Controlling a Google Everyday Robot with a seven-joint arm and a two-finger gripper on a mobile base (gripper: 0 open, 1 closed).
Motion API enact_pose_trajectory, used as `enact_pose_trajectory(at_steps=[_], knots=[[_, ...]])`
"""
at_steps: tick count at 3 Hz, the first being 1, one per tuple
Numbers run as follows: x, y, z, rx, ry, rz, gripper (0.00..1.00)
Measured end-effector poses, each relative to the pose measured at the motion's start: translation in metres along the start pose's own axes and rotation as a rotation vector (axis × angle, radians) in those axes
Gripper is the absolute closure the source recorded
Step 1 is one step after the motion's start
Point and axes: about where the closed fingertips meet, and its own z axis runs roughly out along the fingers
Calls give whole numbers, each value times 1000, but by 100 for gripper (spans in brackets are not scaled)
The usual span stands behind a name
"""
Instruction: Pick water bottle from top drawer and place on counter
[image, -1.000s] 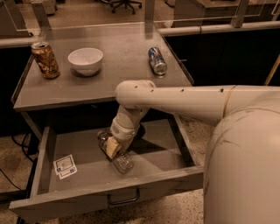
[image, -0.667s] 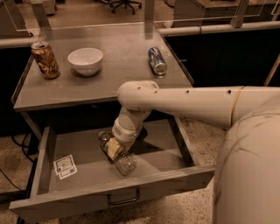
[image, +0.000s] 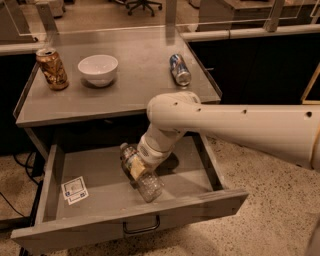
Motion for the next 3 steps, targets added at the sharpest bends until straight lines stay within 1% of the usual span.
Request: enact_pose_trajectory(at_steps=[1, 2, 3], knots=[[0, -11, -28, 102, -91, 33, 100], [-2, -13, -38, 129, -123, 49, 100], [-1, -22, -45, 144, -156, 85, 100]])
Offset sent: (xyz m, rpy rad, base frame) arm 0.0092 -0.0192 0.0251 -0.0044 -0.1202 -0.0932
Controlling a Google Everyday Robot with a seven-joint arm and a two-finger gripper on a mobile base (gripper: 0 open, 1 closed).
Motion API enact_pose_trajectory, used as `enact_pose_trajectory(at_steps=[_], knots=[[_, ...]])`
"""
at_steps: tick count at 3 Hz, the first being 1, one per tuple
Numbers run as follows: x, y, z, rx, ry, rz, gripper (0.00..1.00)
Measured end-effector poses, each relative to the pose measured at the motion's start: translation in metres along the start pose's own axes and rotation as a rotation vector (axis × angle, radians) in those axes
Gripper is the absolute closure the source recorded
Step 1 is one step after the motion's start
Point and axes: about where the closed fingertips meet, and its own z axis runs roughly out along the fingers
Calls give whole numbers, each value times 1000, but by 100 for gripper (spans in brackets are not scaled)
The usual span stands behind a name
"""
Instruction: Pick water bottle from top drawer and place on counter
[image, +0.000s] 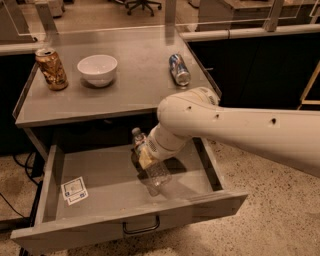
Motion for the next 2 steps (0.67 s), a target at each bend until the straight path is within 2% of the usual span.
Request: enact_pose_trajectory(at_steps=[2], knots=[[6, -20, -19, 53, -126, 171, 100]])
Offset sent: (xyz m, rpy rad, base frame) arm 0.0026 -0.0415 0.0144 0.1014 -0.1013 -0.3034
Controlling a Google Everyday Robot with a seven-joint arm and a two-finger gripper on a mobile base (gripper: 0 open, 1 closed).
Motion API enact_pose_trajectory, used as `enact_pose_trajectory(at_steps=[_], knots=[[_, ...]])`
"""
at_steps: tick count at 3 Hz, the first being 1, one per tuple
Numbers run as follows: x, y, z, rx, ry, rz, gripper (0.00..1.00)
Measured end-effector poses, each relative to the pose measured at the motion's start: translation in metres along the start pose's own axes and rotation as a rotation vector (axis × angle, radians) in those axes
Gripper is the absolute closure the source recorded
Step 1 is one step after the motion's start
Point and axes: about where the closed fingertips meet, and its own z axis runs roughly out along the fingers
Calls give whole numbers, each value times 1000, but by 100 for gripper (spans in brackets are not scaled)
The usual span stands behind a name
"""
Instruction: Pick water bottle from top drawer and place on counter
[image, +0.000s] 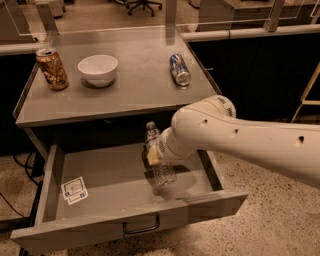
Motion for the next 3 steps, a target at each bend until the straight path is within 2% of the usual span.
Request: enact_pose_trajectory(at_steps=[1, 3], knots=[[6, -4, -4, 14, -19, 39, 100], [-10, -12, -41, 111, -159, 32, 100]])
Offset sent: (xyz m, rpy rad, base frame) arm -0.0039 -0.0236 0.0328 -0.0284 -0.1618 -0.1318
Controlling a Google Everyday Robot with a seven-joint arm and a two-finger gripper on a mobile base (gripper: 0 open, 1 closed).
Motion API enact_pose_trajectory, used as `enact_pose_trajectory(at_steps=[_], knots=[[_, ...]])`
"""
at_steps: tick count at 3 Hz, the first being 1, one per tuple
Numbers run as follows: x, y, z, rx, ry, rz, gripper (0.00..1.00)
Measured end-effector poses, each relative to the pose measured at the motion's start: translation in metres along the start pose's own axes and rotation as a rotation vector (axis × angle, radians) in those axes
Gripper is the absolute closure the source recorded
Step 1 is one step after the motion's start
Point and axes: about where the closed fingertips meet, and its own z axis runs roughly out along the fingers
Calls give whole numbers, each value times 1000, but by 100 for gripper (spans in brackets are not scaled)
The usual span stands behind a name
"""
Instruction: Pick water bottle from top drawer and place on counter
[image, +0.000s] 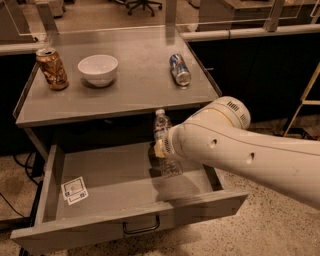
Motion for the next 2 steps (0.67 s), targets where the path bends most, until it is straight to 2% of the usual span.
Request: enact_pose_trajectory(at_steps=[1, 2], knots=[[-7, -3, -11, 18, -45, 1, 100], [-8, -6, -22, 59, -81, 3, 100]])
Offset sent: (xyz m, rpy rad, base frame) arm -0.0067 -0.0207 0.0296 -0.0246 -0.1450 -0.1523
